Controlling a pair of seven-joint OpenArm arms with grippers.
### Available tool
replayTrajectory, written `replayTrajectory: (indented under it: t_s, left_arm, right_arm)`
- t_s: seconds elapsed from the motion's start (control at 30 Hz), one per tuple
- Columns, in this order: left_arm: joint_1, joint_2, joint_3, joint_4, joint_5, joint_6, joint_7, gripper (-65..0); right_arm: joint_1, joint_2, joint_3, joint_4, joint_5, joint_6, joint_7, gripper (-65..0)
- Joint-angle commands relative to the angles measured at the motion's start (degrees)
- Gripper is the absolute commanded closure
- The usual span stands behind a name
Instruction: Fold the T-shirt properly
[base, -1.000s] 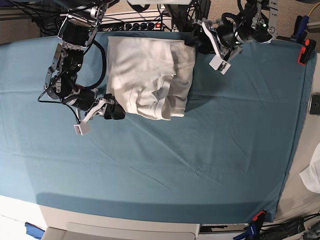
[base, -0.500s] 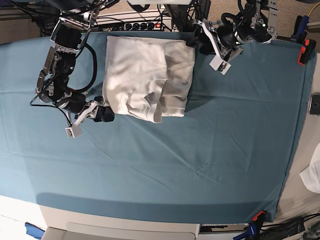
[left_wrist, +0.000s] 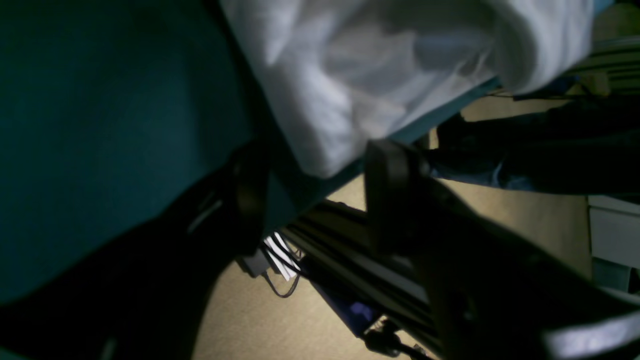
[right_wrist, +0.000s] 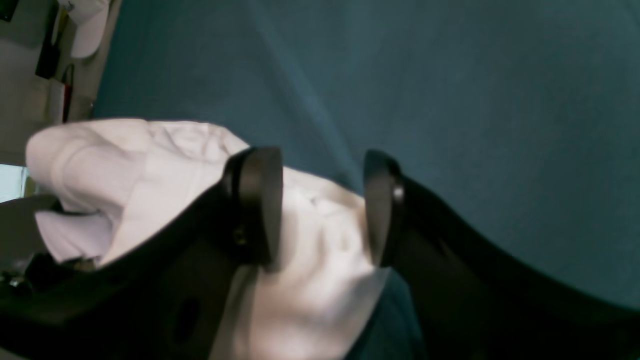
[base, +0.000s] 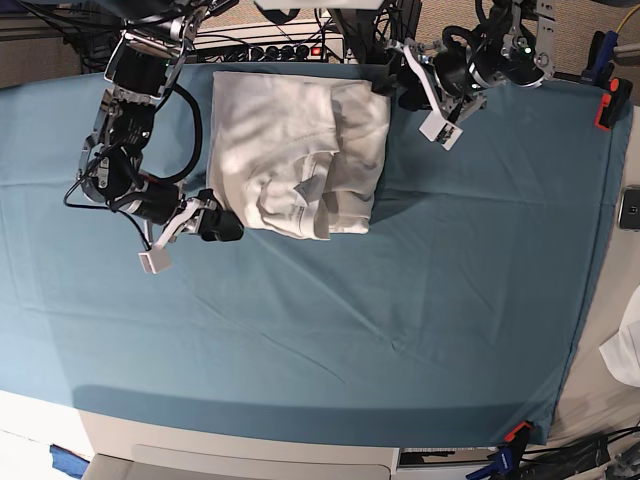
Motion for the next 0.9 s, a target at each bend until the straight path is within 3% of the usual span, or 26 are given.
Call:
replayTrajectory:
  t_s: [0.0, 0.33, 0.57, 0.63, 0.77, 0.87]
  left_arm:
    - [0.1, -0.1, 0.0, 1.0, -1.0, -0.2, -1.3, -32.0]
    - [-0.3, 0.9, 0.0, -0.4, -0.2, -0.2, -1.9, -32.0]
    - [-0.5, 0.9, 5.2, -1.4, 1.7, -0.2, -2.9, -30.9]
    - [-0.7, 1.0, 7.0, -1.4, 2.9, 0.2, -3.0, -25.0]
    - [-1.8, 1.0, 9.0, -1.4, 4.5, 1.1, -3.5, -2.8]
    - [-2.8, 1.0, 9.1, -1.4, 4.6, 1.1, -3.4, 0.0]
  right_arm:
    - [0.3, -0.1, -0.3, 0.9, 1.3, 0.2, 0.5, -26.6]
    - [-0.8, -2.3, -0.4, 0.9, 0.5, 0.8, 0.8, -25.3]
    - [-0.9, -4.0, -0.3, 0.9, -1.3, 0.8, 1.4, -9.3]
    - [-0.9, -4.0, -0.3, 0.9, -1.3, 0.8, 1.4, -5.9]
    - [-0.9, -4.0, -0.3, 0.9, -1.2, 0.8, 1.4, -4.4]
    - [-0.9, -4.0, -0.3, 0.9, -1.2, 0.8, 1.4, -4.3]
